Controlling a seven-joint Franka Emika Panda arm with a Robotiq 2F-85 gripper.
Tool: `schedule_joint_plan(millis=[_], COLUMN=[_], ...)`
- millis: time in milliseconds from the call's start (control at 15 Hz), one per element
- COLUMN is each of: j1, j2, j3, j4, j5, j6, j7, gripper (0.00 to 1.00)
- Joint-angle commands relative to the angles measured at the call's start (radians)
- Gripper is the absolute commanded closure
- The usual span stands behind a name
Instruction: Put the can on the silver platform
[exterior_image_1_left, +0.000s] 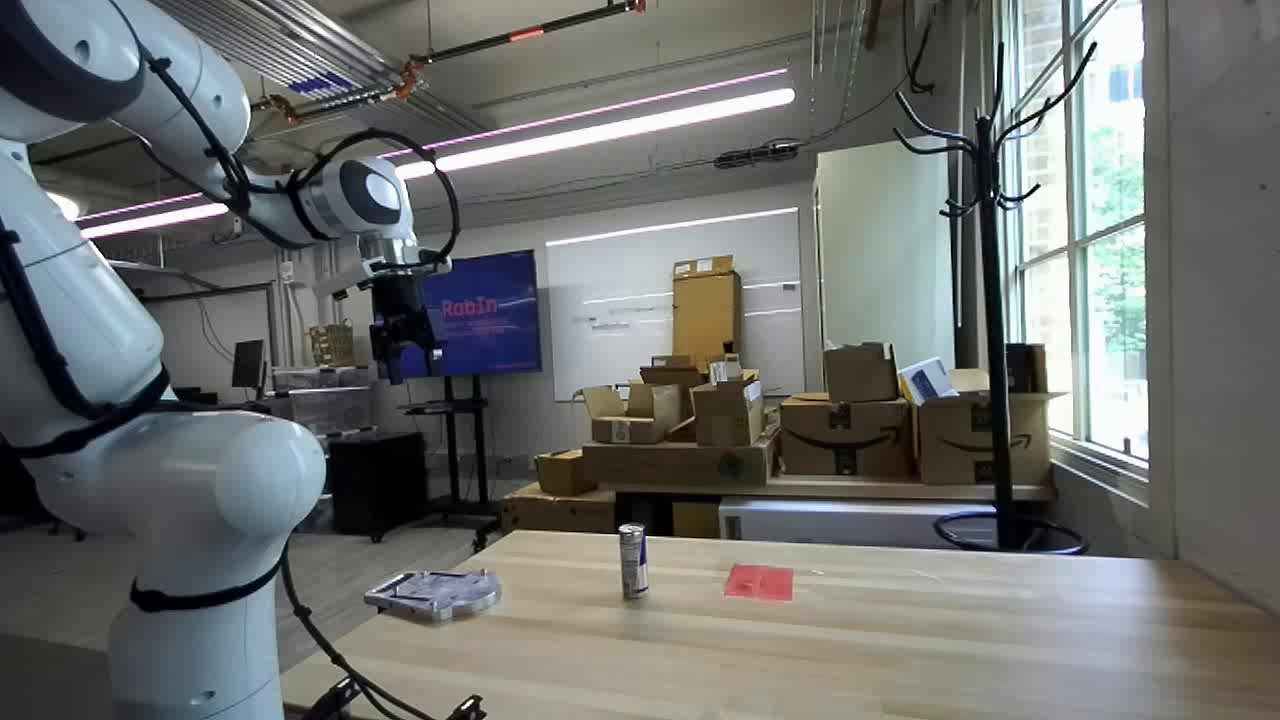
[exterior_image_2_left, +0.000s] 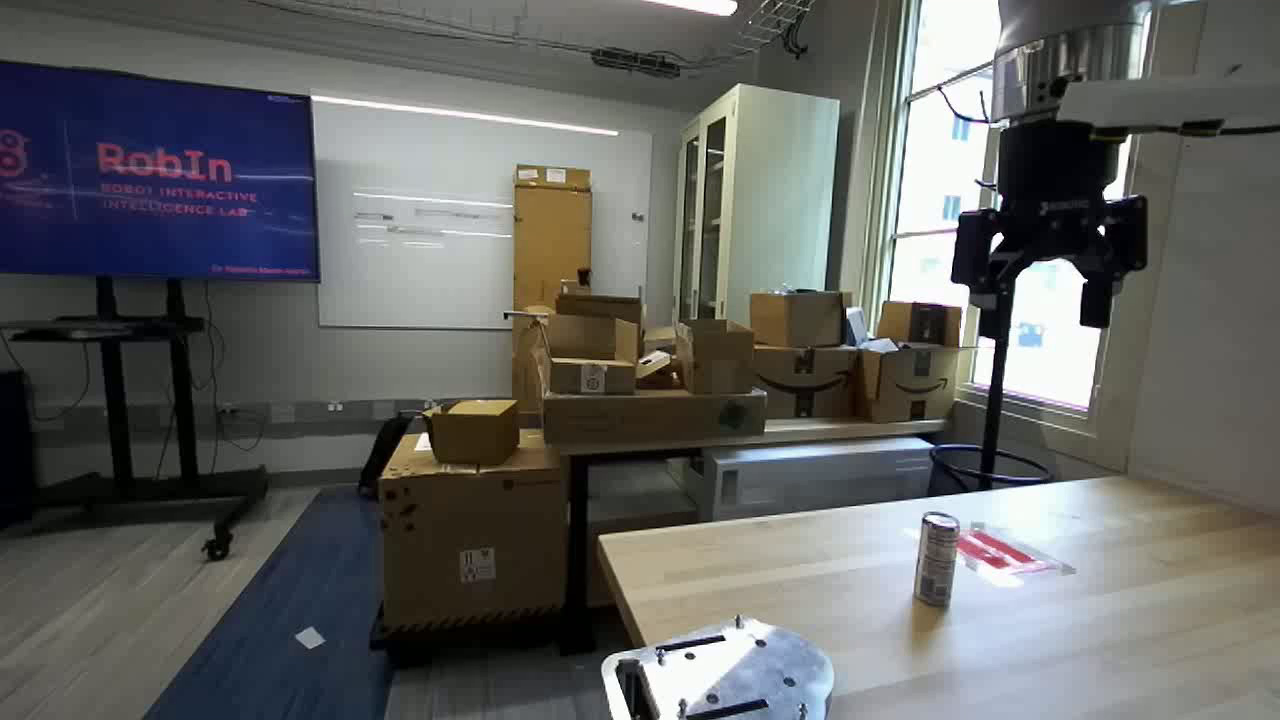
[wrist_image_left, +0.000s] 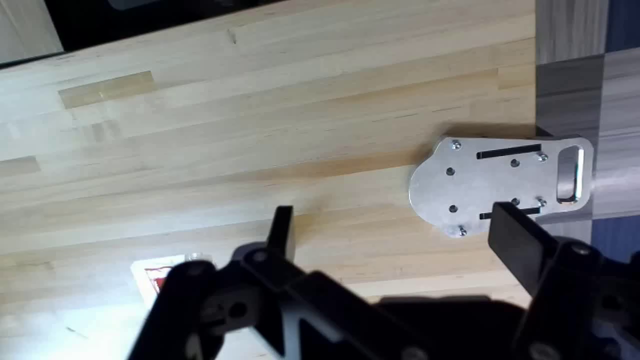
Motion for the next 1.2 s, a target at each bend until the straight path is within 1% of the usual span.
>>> schedule_joint_plan(millis=[0, 1000, 1133], j1=[0.016, 0.016, 0.004], j2=[0.003, 0.003, 0.041], j3=[-0.013, -0.013, -0.029], j4=[0.002, 0.002, 0.037], j5=[-0.007, -0.007, -0.005], j6=[-0.002, -0.001, 0.012], j7=[0.007, 0.007, -0.001], gripper=[0.0, 0.0, 0.0])
